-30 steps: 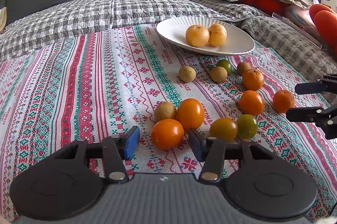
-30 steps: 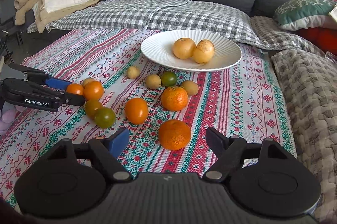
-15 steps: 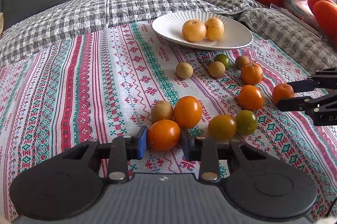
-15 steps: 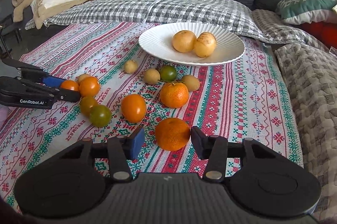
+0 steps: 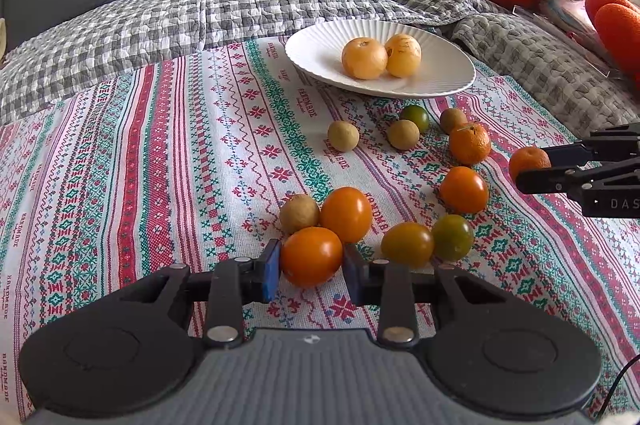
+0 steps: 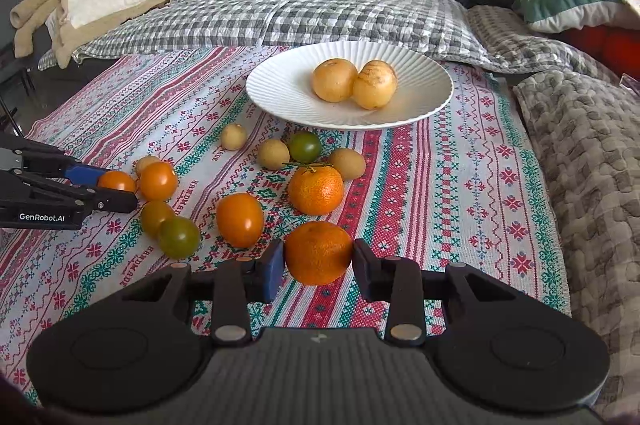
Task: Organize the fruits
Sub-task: 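Grasp an orange tomato with the left tool while the right tool grasps a mandarin, then carry the tomato with the left tool while the right tool carries the mandarin to the plate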
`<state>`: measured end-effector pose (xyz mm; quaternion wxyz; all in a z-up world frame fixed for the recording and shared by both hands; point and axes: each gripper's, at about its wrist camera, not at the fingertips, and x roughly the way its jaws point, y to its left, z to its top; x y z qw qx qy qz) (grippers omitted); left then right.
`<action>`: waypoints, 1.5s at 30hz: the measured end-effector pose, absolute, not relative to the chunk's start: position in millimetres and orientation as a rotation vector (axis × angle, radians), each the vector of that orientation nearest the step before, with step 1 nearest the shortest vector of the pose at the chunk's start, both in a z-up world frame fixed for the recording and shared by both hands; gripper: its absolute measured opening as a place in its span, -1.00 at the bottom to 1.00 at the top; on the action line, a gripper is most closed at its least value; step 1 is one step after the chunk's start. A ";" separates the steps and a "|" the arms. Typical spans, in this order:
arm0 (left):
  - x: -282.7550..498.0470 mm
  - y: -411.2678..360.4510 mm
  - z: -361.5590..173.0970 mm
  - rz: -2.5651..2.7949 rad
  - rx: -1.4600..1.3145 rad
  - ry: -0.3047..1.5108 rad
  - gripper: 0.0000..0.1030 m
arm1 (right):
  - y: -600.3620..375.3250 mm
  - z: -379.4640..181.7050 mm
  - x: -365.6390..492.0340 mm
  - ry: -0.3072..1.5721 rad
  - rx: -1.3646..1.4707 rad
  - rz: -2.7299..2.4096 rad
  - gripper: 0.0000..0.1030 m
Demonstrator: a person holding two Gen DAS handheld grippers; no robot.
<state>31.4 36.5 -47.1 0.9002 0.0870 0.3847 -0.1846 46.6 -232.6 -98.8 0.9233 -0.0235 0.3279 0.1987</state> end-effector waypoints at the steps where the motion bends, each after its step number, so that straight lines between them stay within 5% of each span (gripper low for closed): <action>1: 31.4 36.2 -45.6 -0.383 0.177 0.794 -0.59 | -233.3 -96.9 47.2 0.668 -0.044 0.407 -0.35; 24: 58.4 -16.5 -10.0 -0.459 0.102 0.684 -0.59 | -263.3 -54.9 88.6 0.550 0.146 0.392 -0.35; 45: 148.3 -76.4 -37.0 -0.561 0.173 0.705 -0.59 | -268.7 -76.3 158.8 0.613 0.114 0.446 -0.35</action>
